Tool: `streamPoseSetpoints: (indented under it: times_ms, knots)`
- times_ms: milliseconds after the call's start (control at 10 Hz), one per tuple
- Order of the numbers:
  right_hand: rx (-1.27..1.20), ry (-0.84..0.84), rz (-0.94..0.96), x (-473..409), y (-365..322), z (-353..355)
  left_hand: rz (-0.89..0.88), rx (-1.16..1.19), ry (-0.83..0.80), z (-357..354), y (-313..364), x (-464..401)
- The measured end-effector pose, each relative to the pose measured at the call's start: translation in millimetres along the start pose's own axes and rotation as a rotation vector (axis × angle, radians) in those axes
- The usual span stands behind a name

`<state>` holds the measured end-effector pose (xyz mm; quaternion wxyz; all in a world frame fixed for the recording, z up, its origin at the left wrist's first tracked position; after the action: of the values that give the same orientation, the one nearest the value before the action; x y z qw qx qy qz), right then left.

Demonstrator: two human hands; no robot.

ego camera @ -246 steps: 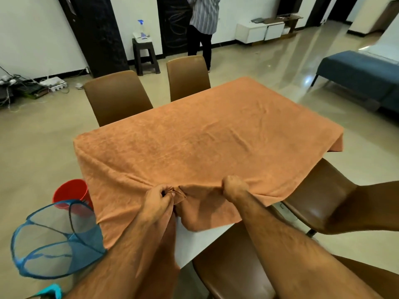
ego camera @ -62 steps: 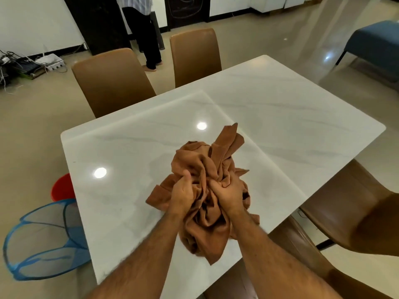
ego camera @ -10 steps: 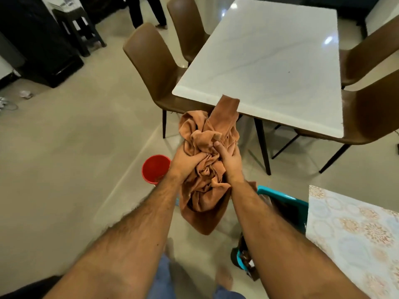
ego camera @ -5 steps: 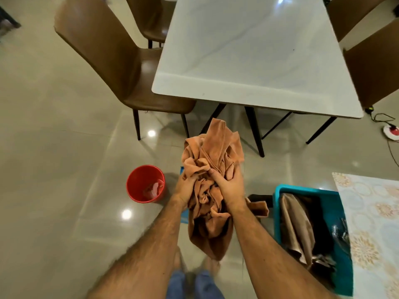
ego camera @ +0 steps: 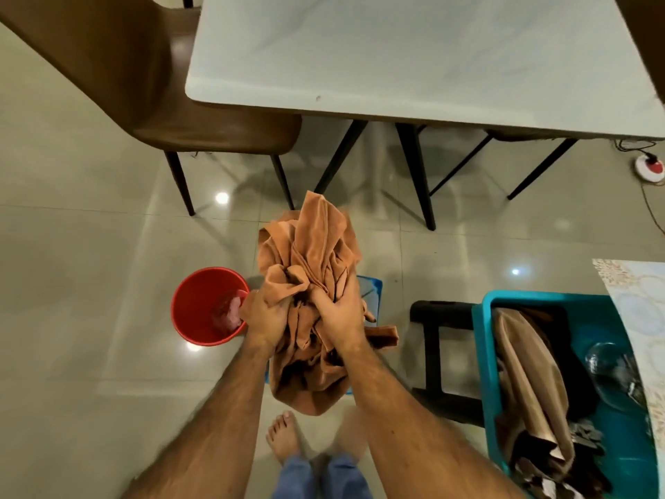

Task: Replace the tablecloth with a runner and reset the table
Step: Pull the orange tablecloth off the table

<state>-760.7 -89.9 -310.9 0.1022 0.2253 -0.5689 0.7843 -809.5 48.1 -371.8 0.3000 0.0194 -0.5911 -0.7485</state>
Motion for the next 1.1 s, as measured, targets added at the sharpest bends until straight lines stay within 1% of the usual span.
streamPoseSetpoints:
  times_ms: [100, 200, 400, 500, 600, 700, 800, 900, 1000, 1100]
  knots:
    - [0.028, 0.050, 0.017, -12.1, 19.3, 0.1, -0.001, -0.135, -0.007, -12.0, -10.7, -3.7]
    - [0.092, 0.049, 0.041, -25.9, 31.2, 6.0, 0.046, -0.063, -0.059, -29.1, -23.3, -10.5]
    - [0.188, 0.039, 0.152, -43.2, 55.0, 17.2, -0.083, -0.044, -0.097, -54.7, -22.8, -2.8]
    - [0.251, -0.005, 0.085, -44.5, 84.7, 16.1, -0.071, -0.229, -0.200, -60.4, -46.8, 3.6]
    - [0.364, -0.031, 0.015, -45.9, 107.8, 15.8, -0.006, -0.341, -0.268, -59.5, -56.9, 6.4]
    - [0.484, -0.045, -0.004, -44.8, 111.4, 18.4, 0.023, -0.505, -0.342, -61.1, -55.6, 13.1]
    - [0.601, -0.066, -0.033, -40.8, 114.9, 21.3, 0.080, -0.608, -0.436, -63.0, -61.2, 16.8]
    - [0.689, -0.161, -0.061, -37.2, 121.1, 18.7, 0.072, -0.654, -0.537, -62.4, -66.6, 22.9]
    - [0.722, -0.186, -0.064, -34.0, 119.2, 16.7, 0.053, -0.603, -0.515, -64.2, -66.4, 25.8]
    - [0.708, -0.175, -0.058, -35.0, 117.1, 15.7, 0.048, -0.550, -0.446, -63.9, -63.2, 22.3]
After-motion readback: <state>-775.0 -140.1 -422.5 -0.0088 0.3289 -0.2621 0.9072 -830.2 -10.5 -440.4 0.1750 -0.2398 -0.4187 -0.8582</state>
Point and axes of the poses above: each hand's wrist, its own x-axis away from the middle knuckle, its own z-axis out of the back of the hand, y = z × x, the point moved 2 cm from there along -x, towards the middle knuckle, and after that the axes turned 5 degrees about -z, right-handed, at the moved point
